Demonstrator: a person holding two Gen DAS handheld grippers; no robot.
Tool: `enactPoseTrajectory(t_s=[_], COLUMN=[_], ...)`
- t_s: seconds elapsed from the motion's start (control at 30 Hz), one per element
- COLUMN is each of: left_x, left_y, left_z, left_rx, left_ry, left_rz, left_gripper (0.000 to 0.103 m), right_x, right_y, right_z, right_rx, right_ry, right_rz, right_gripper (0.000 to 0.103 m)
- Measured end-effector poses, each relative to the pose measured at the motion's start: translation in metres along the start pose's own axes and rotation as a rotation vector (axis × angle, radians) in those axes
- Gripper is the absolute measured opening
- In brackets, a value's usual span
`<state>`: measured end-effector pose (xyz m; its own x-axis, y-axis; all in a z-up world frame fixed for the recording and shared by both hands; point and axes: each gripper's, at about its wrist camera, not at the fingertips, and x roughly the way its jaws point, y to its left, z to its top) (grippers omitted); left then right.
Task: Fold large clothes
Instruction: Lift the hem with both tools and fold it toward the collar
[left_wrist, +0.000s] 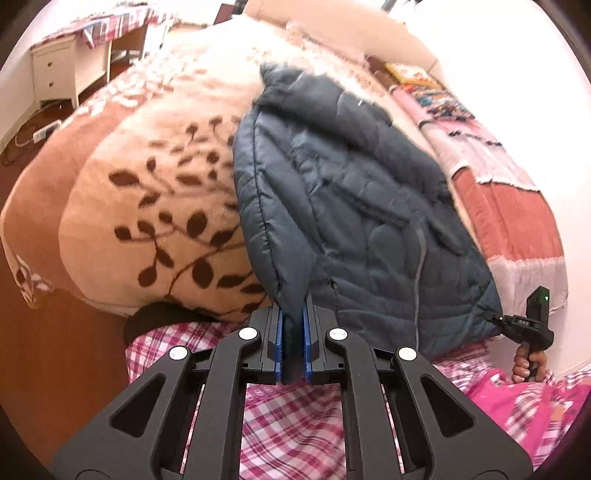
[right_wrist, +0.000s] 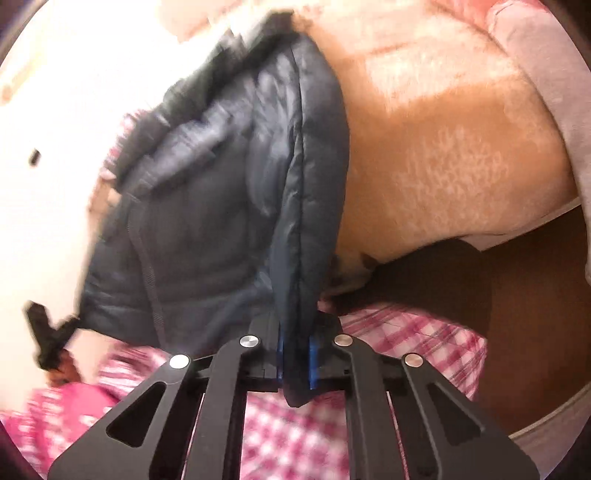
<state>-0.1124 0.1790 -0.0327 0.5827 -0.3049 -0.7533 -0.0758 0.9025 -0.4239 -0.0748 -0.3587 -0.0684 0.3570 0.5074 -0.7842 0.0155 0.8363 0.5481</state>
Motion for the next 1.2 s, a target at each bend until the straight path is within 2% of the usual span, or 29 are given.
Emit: enactPoseTrajectory(t_s=[0.1, 0.23, 0.37, 0.53, 0.67, 0.83, 0.9, 1.0, 1.2], left_x=[-0.022, -0.055, -0.076, -0.091, -0.094, -0.093, -0.092, -0.088, -0.064], left_y=[-0.007, -0.019, -0.028, -0.026, -0.025, -0.033, -0.037, -0.041, -0.047], left_z=[0.009, 0.017, 0.010, -0.004, 0.000, 0.031, 0.047, 0.083, 0.175], left_rx=[0.006, 0.038, 0.067, 0.056, 0.029, 0.020, 0.017, -0.003, -0.041], left_ry=[-0.063, -0.142, -0.171, -0.172, -0.187, -0.214, -0.227, -0.244, -0.273], left_rz=[-0.025, -0.049, -0.061, -0.073, -0.088, -0.110, -0.116, -0.131, -0.128], left_gripper=[0.008, 0.008, 0.008, 0.008, 0.008, 0.008, 0.008, 0.008, 0.009], right_x=[-0.040, -0.072, -0.089, -0.097, -0.103, -0.103, -0.104, -0.107, -0.096], right_y=[0.010, 0.024, 0.028, 0.030, 0.031, 0.047, 0.057, 0.071, 0.106], right_z=[0.006, 0.011, 0.001, -0.010, -0.002, 0.031, 0.054, 0.084, 0.183], right_rx=[0.013, -0.014, -0.027, -0.007, 0.014, -0.004, -0.022, -0.043, -0.069], right_ry=[-0.110, -0.186, -0.214, -0.220, -0.227, -0.244, -0.252, -0.265, -0.304], right_rz=[0.098, 0.139, 0.150, 0.170, 0.191, 0.204, 0.207, 0.203, 0.176], right_gripper=[0.010, 0.010, 0.010, 0.010, 0.010, 0.010, 0.010, 0.010, 0.010])
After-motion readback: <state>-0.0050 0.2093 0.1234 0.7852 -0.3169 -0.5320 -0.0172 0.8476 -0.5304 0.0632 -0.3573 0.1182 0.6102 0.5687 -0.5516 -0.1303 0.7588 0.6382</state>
